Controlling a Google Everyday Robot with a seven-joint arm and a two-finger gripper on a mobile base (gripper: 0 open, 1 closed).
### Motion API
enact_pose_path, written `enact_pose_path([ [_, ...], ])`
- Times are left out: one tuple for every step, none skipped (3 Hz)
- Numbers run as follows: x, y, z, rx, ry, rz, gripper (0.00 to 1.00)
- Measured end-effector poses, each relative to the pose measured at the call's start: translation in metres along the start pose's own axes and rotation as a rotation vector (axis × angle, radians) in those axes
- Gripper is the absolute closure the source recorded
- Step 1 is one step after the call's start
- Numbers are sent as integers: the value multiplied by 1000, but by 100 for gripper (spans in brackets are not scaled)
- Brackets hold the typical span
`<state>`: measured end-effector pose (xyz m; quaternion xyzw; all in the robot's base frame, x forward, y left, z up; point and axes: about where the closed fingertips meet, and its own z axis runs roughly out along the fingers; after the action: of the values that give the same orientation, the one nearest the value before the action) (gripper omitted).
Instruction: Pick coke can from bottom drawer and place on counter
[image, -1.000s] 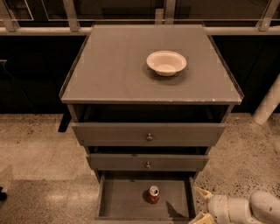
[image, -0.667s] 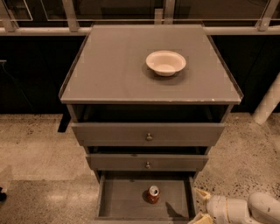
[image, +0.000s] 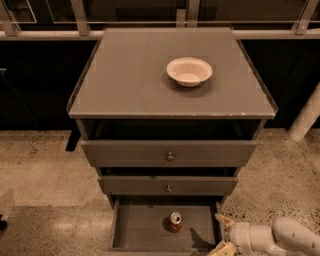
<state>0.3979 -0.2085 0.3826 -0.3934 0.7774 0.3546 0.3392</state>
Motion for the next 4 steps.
enact_pose_path([
  [17, -37, 31, -14, -10, -30, 0],
  [26, -74, 59, -4, -24, -41, 0],
  [26, -82, 61, 6, -29, -44, 0],
  [33, -78, 66, 17, -34, -46, 0],
])
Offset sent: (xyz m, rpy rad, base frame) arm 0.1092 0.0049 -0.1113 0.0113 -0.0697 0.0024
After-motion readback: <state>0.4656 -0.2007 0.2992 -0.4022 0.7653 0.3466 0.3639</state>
